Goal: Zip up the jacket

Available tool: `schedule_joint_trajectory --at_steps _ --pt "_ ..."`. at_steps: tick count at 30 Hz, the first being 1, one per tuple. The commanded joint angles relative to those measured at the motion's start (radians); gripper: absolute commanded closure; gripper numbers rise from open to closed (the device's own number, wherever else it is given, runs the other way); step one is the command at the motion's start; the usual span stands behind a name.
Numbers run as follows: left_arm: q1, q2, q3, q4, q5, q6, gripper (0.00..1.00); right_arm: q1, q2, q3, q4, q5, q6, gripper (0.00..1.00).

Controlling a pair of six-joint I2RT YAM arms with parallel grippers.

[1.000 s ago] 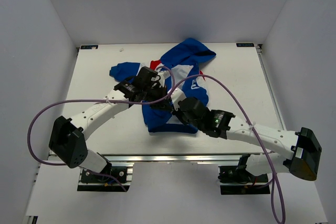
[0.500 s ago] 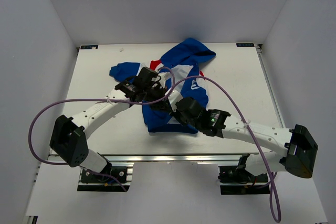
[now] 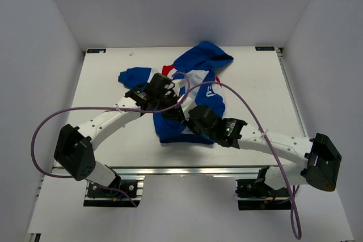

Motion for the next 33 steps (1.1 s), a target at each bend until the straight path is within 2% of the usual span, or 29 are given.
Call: schedule_joint_trajectory --at_steps 1,2,4,5,6,13,21,27,33 --pt "-0.023 -0.017 0.019 0.001 0.045 0.026 1.0 -0.002 0.009 0.016 0.062 0.018 0.009 0.85" --pt "-0.024 -0.017 0.021 0.0 0.047 0.027 1.0 -0.004 0.009 0.015 0.066 0.018 0.009 0.84" --pt "-0.027 -0.017 0.019 -0.002 0.045 0.027 1.0 -0.005 0.014 0.015 0.068 0.012 0.009 0.86" --pt "-0.027 -0.017 0.021 -0.003 0.044 0.027 1.0 -0.005 0.012 0.016 0.066 0.004 0.009 0.9" --pt "-0.027 -0.017 0.019 -0.005 0.042 0.027 1.0 -0.005 0.012 0.016 0.065 0.003 0.009 1.0" --pt "-0.027 -0.02 0.021 -0.015 0.039 0.029 1.0 -0.012 0.007 0.028 0.045 0.065 0.009 1.0" --pt "-0.027 -0.014 -0.011 -0.065 0.049 0.027 1.0 -0.033 0.026 0.062 0.057 0.257 0.032 1.0" --pt "-0.046 -0.003 -0.039 -0.094 0.042 0.024 1.0 -0.07 0.05 0.108 0.072 0.317 0.022 1.0" --pt "-0.056 0.0 -0.048 -0.161 -0.023 0.024 1.0 -0.136 0.058 0.142 0.068 0.337 0.02 1.0"
